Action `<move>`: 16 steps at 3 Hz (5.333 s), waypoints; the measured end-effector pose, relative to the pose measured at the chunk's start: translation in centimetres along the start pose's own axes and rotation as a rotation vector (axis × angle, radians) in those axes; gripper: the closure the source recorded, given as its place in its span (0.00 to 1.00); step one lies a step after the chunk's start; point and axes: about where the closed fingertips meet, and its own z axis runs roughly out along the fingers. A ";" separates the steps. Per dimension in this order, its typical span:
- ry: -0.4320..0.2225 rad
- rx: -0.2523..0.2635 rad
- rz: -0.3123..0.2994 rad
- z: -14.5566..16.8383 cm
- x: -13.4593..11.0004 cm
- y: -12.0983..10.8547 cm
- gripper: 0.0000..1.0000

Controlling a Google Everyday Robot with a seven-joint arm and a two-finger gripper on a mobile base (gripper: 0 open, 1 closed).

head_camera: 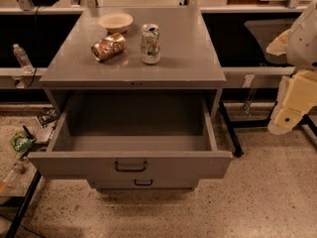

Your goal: Place 7up can into top drawer

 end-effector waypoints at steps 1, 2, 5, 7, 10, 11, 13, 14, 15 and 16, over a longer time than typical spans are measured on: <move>0.000 0.000 0.000 0.0 0.0 0.0 0.00; -0.097 0.018 0.040 1.4 -1.7 -2.4 0.00; -0.778 0.138 0.289 8.0 -12.0 -19.6 0.00; -0.828 0.072 0.346 12.6 -15.0 -19.5 0.00; -0.990 0.162 0.488 20.7 -20.3 -27.1 0.00; -1.024 0.130 0.454 21.5 -23.2 -27.0 0.00; -1.076 0.072 0.362 22.2 -28.7 -26.3 0.26; -1.061 0.063 0.384 23.1 -28.1 -26.1 0.50; -1.051 0.013 0.393 21.6 -26.3 -23.8 0.73; -1.029 -0.031 0.393 18.5 -24.4 -20.4 0.96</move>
Offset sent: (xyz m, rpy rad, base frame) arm 0.1414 0.0460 -0.0089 0.4632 -0.1655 -0.0835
